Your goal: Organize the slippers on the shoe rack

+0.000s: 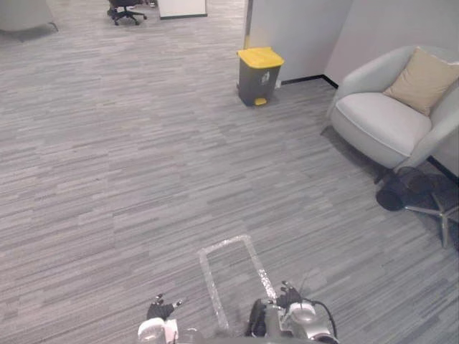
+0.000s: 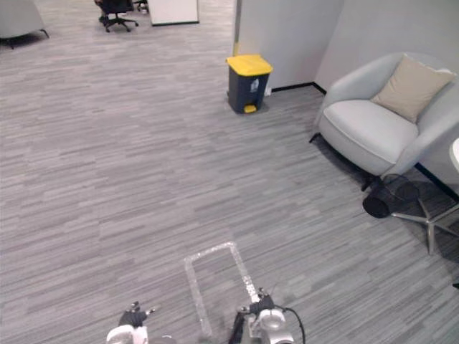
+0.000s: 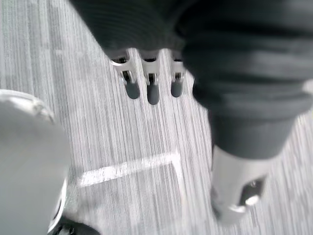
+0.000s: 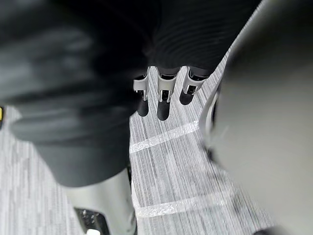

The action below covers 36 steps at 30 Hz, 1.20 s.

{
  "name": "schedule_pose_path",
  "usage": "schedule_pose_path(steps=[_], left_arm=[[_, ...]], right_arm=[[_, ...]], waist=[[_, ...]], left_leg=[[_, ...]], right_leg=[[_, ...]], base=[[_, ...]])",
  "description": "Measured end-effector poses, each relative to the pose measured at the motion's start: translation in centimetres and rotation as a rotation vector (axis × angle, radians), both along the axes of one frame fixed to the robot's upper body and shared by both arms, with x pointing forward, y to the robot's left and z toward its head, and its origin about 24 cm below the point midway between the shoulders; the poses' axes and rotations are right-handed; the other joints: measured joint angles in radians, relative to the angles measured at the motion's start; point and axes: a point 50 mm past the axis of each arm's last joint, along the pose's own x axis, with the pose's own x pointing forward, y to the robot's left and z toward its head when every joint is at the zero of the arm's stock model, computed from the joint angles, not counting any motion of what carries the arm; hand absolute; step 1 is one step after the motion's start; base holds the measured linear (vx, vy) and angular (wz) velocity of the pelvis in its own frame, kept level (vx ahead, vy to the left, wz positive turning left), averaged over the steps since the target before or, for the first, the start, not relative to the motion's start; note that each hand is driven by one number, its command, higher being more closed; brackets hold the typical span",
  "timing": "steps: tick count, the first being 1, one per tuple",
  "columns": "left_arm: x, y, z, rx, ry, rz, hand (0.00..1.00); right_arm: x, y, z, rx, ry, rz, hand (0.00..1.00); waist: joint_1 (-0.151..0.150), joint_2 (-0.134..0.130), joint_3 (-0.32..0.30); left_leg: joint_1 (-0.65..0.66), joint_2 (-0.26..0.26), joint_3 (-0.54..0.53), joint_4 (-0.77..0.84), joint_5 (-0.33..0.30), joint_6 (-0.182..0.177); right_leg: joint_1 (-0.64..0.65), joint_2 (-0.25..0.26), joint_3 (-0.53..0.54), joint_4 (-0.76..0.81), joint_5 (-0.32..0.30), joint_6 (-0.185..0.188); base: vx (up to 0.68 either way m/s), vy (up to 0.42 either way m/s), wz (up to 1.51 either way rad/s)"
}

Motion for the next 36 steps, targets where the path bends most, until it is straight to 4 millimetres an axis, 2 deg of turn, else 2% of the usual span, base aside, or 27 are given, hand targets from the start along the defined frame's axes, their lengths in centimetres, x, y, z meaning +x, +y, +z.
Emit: schedule_pose_path(steps=[1, 2, 3, 4, 5, 6, 7, 8, 11, 14, 15, 16, 17, 18, 19, 20, 21, 23, 24, 26, 27, 28, 29, 30, 31, 33, 36], left_arm=[[0.0, -0.3, 0.0, -0.008, -0.003, 0.002, 0.0], [0.1, -0.4, 0.0, -0.009, -0.009, 0.002, 0.0], [0.3, -0.2, 0.2, -0.008, -0.024, 0.014, 0.0], [0.5, -0.4, 0.3, -0.015, -0.041, 0.026, 0.0], [0.5, -0.5, 0.4, -0.019, -0.05, 0.037, 0.0], [0.4, -0.3, 0.4, -0.017, -0.054, 0.041, 0.0], [0.4, -0.2, 0.5, -0.014, -0.055, 0.038, 0.0], [0.3, -0.2, 0.5, -0.018, -0.056, 0.041, 0.0], [0.6, -0.9, 0.5, -0.034, -0.071, 0.047, 0.0], [0.8, -1.2, 0.6, -0.043, -0.08, 0.064, 0.0], [0.8, -1.2, 0.6, -0.043, -0.08, 0.067, 0.0], [0.6, -1.5, 0.5, -0.048, -0.073, 0.072, 0.0], [0.3, -1.5, 0.4, -0.047, -0.065, 0.079, 0.0], [0.2, -1.2, 0.4, -0.039, -0.063, 0.079, 0.0], [0.1, -0.7, 0.4, -0.024, -0.06, 0.075, 0.0], [0.2, -0.2, 0.5, -0.015, -0.063, 0.082, 0.0], [0.1, -0.1, 0.5, -0.012, -0.061, 0.082, 0.0], [0.0, 0.0, 0.4, -0.011, -0.051, 0.081, 0.0], [0.1, -0.1, 0.4, -0.013, -0.047, 0.078, 0.0], [0.0, -0.3, 0.2, -0.017, -0.035, 0.069, 0.0], [0.1, -0.5, 0.2, -0.018, -0.032, 0.055, 0.0], [0.1, -0.5, 0.2, -0.017, -0.028, 0.042, 0.0], [0.1, -0.5, 0.1, -0.016, -0.026, 0.036, 0.0], [0.1, -0.4, 0.1, -0.011, -0.021, 0.019, 0.0], [0.4, -0.3, 0.2, -0.006, -0.022, -0.001, 0.0], [0.4, -1.1, 0.0, -0.032, -0.015, -0.012, 0.0], [0.2, -1.6, -0.2, -0.053, -0.003, -0.018, 0.0]], right_arm=[[-0.1, -0.2, -0.1, -0.002, 0.006, -0.008, 0.0], [-0.1, -0.4, -0.1, 0.002, 0.004, -0.03, 0.0], [-0.3, -0.4, -0.1, 0.003, 0.003, -0.044, 0.0], [-0.4, -0.5, 0.0, 0.002, -0.007, -0.047, 0.0], [-0.5, -0.5, 0.0, 0.002, -0.011, -0.049, 0.0], [-0.6, -0.4, 0.1, 0.007, -0.015, -0.053, 0.0], [-0.5, -0.1, 0.1, 0.014, -0.021, -0.053, 0.0], [-0.7, -0.1, 0.1, 0.016, -0.018, -0.062, 0.0], [-0.7, -0.4, 0.1, 0.006, -0.016, -0.071, 0.0], [-0.8, 0.1, 0.0, 0.011, -0.011, -0.075, 0.0], [-0.8, 0.2, 0.0, 0.014, -0.009, -0.076, 0.0], [-0.9, 0.2, 0.0, 0.014, -0.008, -0.075, 0.0], [-1.1, 0.3, -0.1, 0.016, -0.002, -0.078, 0.0], [-1.3, 0.5, -0.2, 0.024, 0.002, -0.081, 0.0], [-1.5, 1.2, -0.3, 0.042, 0.008, -0.085, 0.0], [-2.0, 1.7, -0.4, 0.058, 0.02, -0.087, 0.0], [-2.0, 1.8, -0.5, 0.06, 0.023, -0.078, 0.0], [-2.2, 1.7, -0.5, 0.063, 0.025, -0.089, 0.0], [-2.0, 1.6, -0.4, 0.062, 0.018, -0.09, 0.0], [-1.8, 1.6, -0.4, 0.066, 0.013, -0.086, 0.0], [-1.9, 1.6, -0.4, 0.064, 0.013, -0.085, 0.0], [-1.8, 1.6, -0.4, 0.062, 0.015, -0.079, 0.0], [-1.8, 1.5, -0.4, 0.064, 0.017, -0.083, 0.0], [-1.6, 1.4, -0.5, 0.068, 0.025, -0.092, 0.0], [-1.3, 1.1, -0.4, 0.059, 0.02, -0.091, 0.0], [-1.4, 0.2, -0.5, 0.035, 0.032, -0.09, 0.0], [-1.1, -1.1, -0.4, 0.013, 0.028, -0.117, 0.0]], waist=[[0.0, 0.018, 0.002], [0.0, 0.023, 0.004], [-0.001, 0.028, 0.004], [0.0, 0.039, 0.009], [0.0, 0.047, 0.014], [0.002, 0.057, 0.019], [0.005, 0.033, 0.015], [0.007, 0.03, 0.004], [0.017, 0.033, 0.008], [0.033, 0.036, 0.01], [0.033, 0.038, 0.01], [0.033, 0.049, 0.003], [0.038, 0.055, -0.004], [0.041, 0.056, -0.01], [0.04, 0.023, -0.024], [0.05, 0.0, -0.026], [0.05, -0.008, -0.031], [0.048, -0.013, -0.031], [0.049, -0.011, -0.028], [0.05, -0.007, -0.024], [0.049, -0.004, -0.025], [0.048, -0.004, -0.025], [0.048, -0.004, -0.024], [0.046, -0.01, -0.021], [0.039, -0.01, -0.013], [0.037, 0.029, -0.011], [0.016, 0.052, -0.018]], left_leg=[[-0.015, 0.021, -0.012, 0.049, -0.006, -0.01], [-0.05, 0.045, -0.019, 0.127, -0.01, -0.016], [-0.132, 0.094, -0.055, 0.321, -0.002, -0.02], [-0.19, 0.14, -0.083, 0.479, 0.036, -0.019], [-0.215, 0.168, -0.096, 0.565, 0.075, -0.014], [-0.247, 0.196, -0.107, 0.666, 0.163, 0.003], [-0.269, 0.202, -0.119, 0.726, 0.176, -0.001], [-0.303, 0.186, -0.122, 0.713, 0.084, -0.008], [-0.351, 0.115, -0.137, 0.521, -0.016, -0.005], [-0.387, -0.019, -0.35, 0.273, -0.015, -0.02], [-0.388, -0.036, -0.391, 0.231, -0.006, -0.029], [-0.373, -0.045, -0.454, 0.143, 0.032, -0.027], [-0.351, -0.035, -0.437, 0.147, 0.108, -0.029], [-0.339, -0.035, -0.401, 0.154, 0.094, -0.021], [-0.324, -0.037, -0.339, 0.153, 0.068, -0.015], [-0.3, -0.041, -0.295, 0.153, 0.054, -0.005], [-0.278, -0.04, -0.266, 0.153, 0.047, 0.001], [-0.229, -0.04, -0.211, 0.128, 0.034, 0.017], [-0.19, -0.04, -0.181, 0.1, 0.032, 0.021], [-0.117, -0.037, -0.144, 0.046, 0.032, 0.023], [-0.075, -0.03, -0.124, 0.013, 0.032, 0.023], [-0.055, -0.022, -0.106, -0.009, 0.032, 0.022], [-0.05, -0.021, -0.1, -0.016, 0.032, 0.022], [-0.045, -0.022, -0.092, -0.02, 0.032, 0.022], [-0.036, -0.023, -0.104, -0.02, 0.027, 0.015], [-0.03, 0.004, -0.125, -0.04, 0.032, 0.008], [-0.024, 0.024, -0.142, -0.056, 0.042, -0.008]], right_leg=[[0.017, 0.022, -0.011, -0.024, -0.016, 0.003], [0.032, 0.033, -0.019, -0.043, -0.021, -0.005], [0.065, 0.061, -0.031, -0.076, -0.024, -0.009], [0.095, 0.092, -0.035, -0.088, -0.034, -0.023], [0.118, 0.115, -0.033, -0.092, -0.044, -0.031], [0.154, 0.14, -0.009, -0.097, -0.062, -0.039], [0.185, 0.149, 0.017, -0.113, -0.068, -0.046], [0.191, 0.15, 0.057, -0.12, -0.074, -0.046], [0.198, 0.149, 0.152, -0.142, -0.066, -0.052], [0.209, 0.147, 0.293, -0.128, -0.089, -0.031], [0.209, 0.149, 0.318, -0.119, -0.098, -0.021], [0.203, 0.163, 0.368, -0.096, -0.121, -0.001], [0.205, 0.176, 0.422, -0.065, -0.148, 0.014], [0.206, 0.172, 0.45, -0.05, -0.161, 0.023], [0.203, 0.143, 0.465, -0.018, -0.175, 0.038], [0.191, 0.123, 0.463, 0.016, -0.184, 0.052], [0.182, 0.114, 0.458, 0.039, -0.186, 0.056], [0.143, 0.089, 0.397, 0.134, -0.185, 0.083], [0.097, 0.059, 0.321, 0.236, -0.18, 0.108], [0.076, -0.007, 0.176, 0.324, -0.201, 0.09], [0.081, -0.044, 0.084, 0.318, -0.211, 0.075], [0.079, -0.059, 0.027, 0.261, -0.209, 0.071], [0.077, -0.059, 0.01, 0.22, -0.204, 0.07], [0.075, -0.051, -0.006, 0.092, -0.153, 0.069], [0.091, -0.029, 0.0, 0.034, -0.088, 0.046], [0.12, 0.018, 0.012, -0.029, -0.068, 0.029], [0.137, 0.05, 0.011, -0.076, -0.063, 0.023]], base=[[0.24, -0.187, -0.03], [0.17, -0.141, 0.0], [0.17, -0.138, -0.07], [0.19, -0.123, -0.17], [0.22, -0.103, -0.39], [0.31, -0.1, -0.5], [0.34, -0.074, -0.71], [0.29, -0.043, -0.73], [0.24, 0.025, -0.98], [0.25, 0.154, -1.33], [0.24, 0.217, -1.47], [0.25, 0.245, -1.48], [0.27, 0.268, -1.48], [0.35, 0.347, -1.36], [0.29, 0.292, -1.27], [0.33, 0.319, -1.21], [0.26, 0.218, -1.07], [0.22, 0.162, -0.76], [0.23, 0.124, -0.73], [0.23, 0.087, -0.61], [0.17, 0.006, -0.45], [0.22, -0.009, -0.43], [0.17, -0.077, -0.43], [0.19, -0.116, -0.42], [0.18, -0.106, -0.45], [0.16, -0.098, -0.42], [0.17, -0.092, -0.12]])
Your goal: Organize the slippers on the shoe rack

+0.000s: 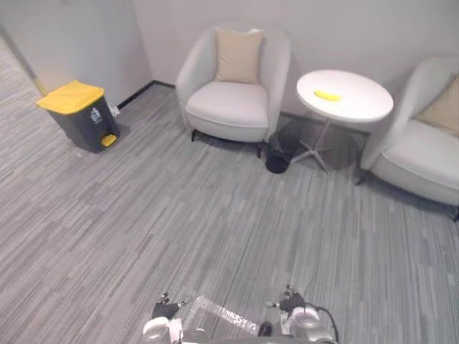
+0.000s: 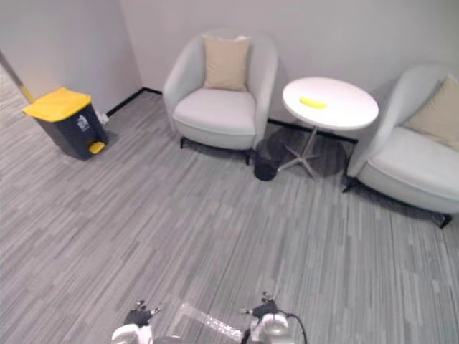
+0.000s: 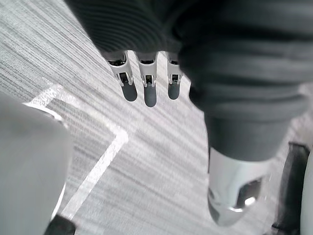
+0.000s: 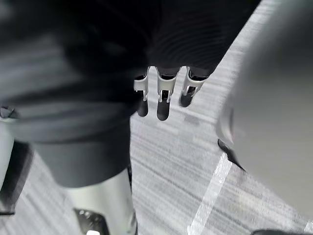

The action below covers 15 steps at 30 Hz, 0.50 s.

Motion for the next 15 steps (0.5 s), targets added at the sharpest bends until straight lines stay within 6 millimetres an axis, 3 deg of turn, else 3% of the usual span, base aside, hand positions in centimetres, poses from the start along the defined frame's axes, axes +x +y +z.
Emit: schedule_pose_path(steps=[2, 4, 5, 6, 9, 11, 12, 15], left_arm=[[0.1, -0.1, 0.0, -0.003, -0.006, 0.001, 0.0], [0.7, 0.2, 0.4, 0.007, -0.032, 0.005, 0.0], [0.8, 0.1, 0.5, 0.003, -0.047, 0.016, 0.0], [0.9, 0.1, 0.5, 0.001, -0.052, 0.017, 0.0], [1.2, 0.1, 0.7, 0.004, -0.067, 0.015, 0.0], [1.2, 0.0, 0.7, 0.002, -0.067, 0.012, 0.0], [1.1, -0.3, 0.6, -0.008, -0.062, 0.021, 0.0], [0.8, 0.8, 0.6, 0.025, -0.05, 0.012, 0.0]], right_arm=[[-0.4, -0.3, -0.1, -0.005, 0.006, -0.019, 0.0], [-0.8, -0.3, -0.2, -0.003, 0.013, -0.024, 0.0], [-0.7, -0.3, -0.2, -0.007, 0.011, -0.025, 0.0], [-0.8, -0.4, -0.2, -0.008, 0.011, -0.035, 0.0], [-0.5, -0.3, -0.1, 0.003, 0.0, -0.057, 0.0], [-0.4, -0.5, 0.0, 0.0, -0.012, -0.064, 0.0], [-0.5, -0.9, 0.1, -0.01, -0.015, -0.067, 0.0], [-1.4, 0.0, -0.3, 0.019, 0.012, -0.083, 0.0]], waist=[[-0.001, -0.008, 0.007], [0.009, -0.018, 0.016], [0.015, -0.006, 0.023], [0.027, -0.001, 0.027], [0.031, -0.004, 0.03], [0.031, -0.003, 0.03], [0.032, 0.015, 0.021], [0.03, -0.035, 0.001]], left_leg=[[-0.018, 0.018, -0.019, 0.082, 0.001, -0.002], [-0.083, 0.05, -0.017, 0.277, 0.001, -0.003], [-0.151, 0.075, -0.013, 0.451, 0.011, -0.013], [-0.19, 0.095, -0.024, 0.542, -0.022, -0.004], [-0.249, 0.067, -0.055, 0.476, -0.1, -0.006], [-0.257, 0.026, -0.138, 0.282, -0.061, -0.022], [-0.241, 0.016, -0.175, 0.204, 0.014, -0.049], [-0.195, -0.034, -0.133, 0.139, 0.033, -0.026]], right_leg=[[0.051, 0.024, -0.006, -0.062, 0.01, -0.002], [0.11, 0.041, -0.003, -0.116, 0.019, -0.006], [0.139, 0.057, 0.012, -0.13, 0.016, -0.011], [0.148, 0.065, 0.043, -0.126, 0.008, -0.02], [0.148, 0.049, 0.116, -0.118, -0.003, -0.016], [0.14, 0.034, 0.157, -0.083, -0.019, 0.023], [0.131, 0.039, 0.18, -0.053, -0.038, 0.045], [0.15, -0.018, 0.198, -0.078, -0.036, 0.07]], base=[[0.15, -0.104, 0.12], [0.09, -0.059, -0.01], [0.08, 0.035, -0.48], [0.11, 0.083, -0.76], [0.1, 0.127, -0.85], [0.1, 0.212, -0.63], [0.07, 0.199, -0.36], [0.17, 0.185, -0.15]])
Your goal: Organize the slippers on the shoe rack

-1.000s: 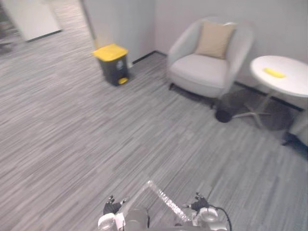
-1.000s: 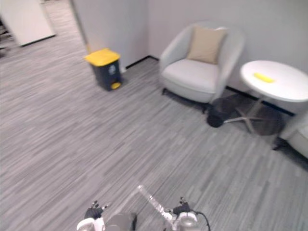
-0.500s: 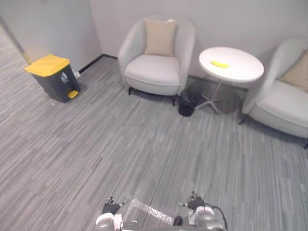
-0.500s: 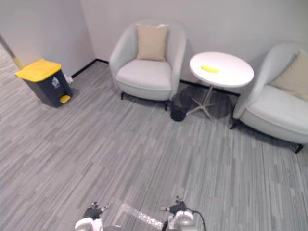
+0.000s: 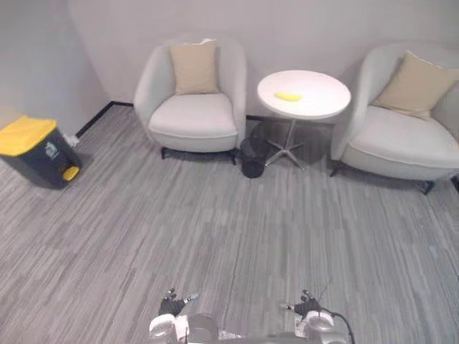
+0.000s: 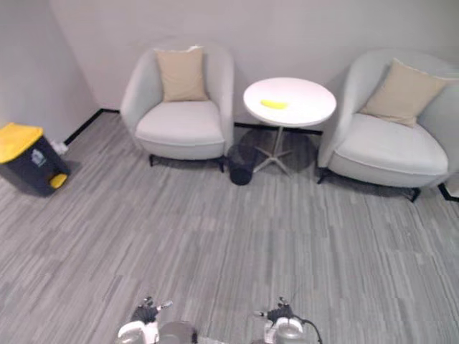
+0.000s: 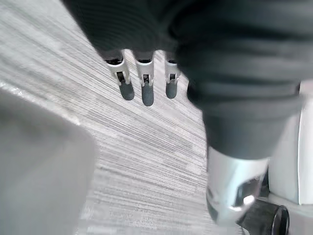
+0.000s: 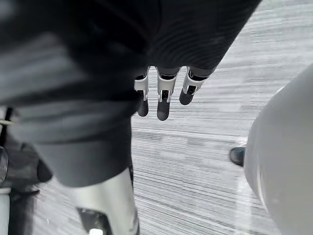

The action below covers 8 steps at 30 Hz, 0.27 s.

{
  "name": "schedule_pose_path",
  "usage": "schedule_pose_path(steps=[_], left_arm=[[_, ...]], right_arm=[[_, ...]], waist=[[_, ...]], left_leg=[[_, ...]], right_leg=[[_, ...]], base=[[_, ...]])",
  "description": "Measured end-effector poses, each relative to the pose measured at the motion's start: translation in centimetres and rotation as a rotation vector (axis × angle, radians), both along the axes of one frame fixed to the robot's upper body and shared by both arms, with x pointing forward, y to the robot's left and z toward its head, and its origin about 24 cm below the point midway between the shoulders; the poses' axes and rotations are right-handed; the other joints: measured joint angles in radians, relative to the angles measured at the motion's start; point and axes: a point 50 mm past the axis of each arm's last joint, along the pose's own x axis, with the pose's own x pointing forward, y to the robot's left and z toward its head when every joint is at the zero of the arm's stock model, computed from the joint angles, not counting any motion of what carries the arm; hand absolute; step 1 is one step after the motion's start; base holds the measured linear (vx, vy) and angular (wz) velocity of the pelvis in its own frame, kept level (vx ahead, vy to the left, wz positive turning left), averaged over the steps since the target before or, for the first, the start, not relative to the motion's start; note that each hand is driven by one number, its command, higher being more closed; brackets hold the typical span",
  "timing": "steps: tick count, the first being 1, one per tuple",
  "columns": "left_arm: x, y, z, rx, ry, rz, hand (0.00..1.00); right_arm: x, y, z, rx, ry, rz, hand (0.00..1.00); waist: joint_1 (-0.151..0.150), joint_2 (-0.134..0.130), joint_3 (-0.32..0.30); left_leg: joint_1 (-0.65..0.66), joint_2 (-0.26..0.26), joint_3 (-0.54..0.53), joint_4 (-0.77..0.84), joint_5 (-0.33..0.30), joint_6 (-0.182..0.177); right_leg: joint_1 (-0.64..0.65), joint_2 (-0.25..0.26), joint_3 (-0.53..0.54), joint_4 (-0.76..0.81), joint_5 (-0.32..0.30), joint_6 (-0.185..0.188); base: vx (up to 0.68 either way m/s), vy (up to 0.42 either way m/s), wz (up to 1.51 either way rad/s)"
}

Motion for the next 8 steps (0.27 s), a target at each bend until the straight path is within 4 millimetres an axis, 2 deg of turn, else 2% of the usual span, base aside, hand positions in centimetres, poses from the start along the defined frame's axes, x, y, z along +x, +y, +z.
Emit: schedule_pose_path(steps=[1, 4, 8], left_arm=[[-0.21, 0.22, -0.04, 0.005, 0.006, 0.003, 0.0], [-0.4, 0.25, -0.14, 0.004, 0.016, 0.003, 0.0], [-0.68, -0.02, -0.35, -0.005, 0.031, -0.001, 0.0]], right_arm=[[-0.31, 0.17, -0.11, 0.01, 0.007, -0.018, 0.0], [-0.7, 0.27, -0.25, 0.018, 0.017, -0.031, 0.0], [-0.94, -0.09, -0.34, 0.02, 0.023, -0.062, 0.0]], waist=[[0.001, -0.012, -0.01], [0.003, -0.026, -0.018], [0.001, -0.017, -0.025]], left_leg=[[0.011, -0.014, 0.005, -0.017, 0.001, 0.003], [0.067, -0.04, 0.017, -0.068, 0.01, 0.017], [0.1, -0.047, 0.018, -0.105, 0.016, 0.022]], right_leg=[[0.008, -0.013, 0.001, -0.016, 0.003, 0.007], [0.051, -0.03, 0.014, -0.06, 0.011, 0.021], [0.075, -0.03, 0.014, -0.085, 0.013, 0.023]], base=[[0.15, 0.131, -0.09], [0.14, 0.085, -0.09], [0.08, 0.02, -0.05]])
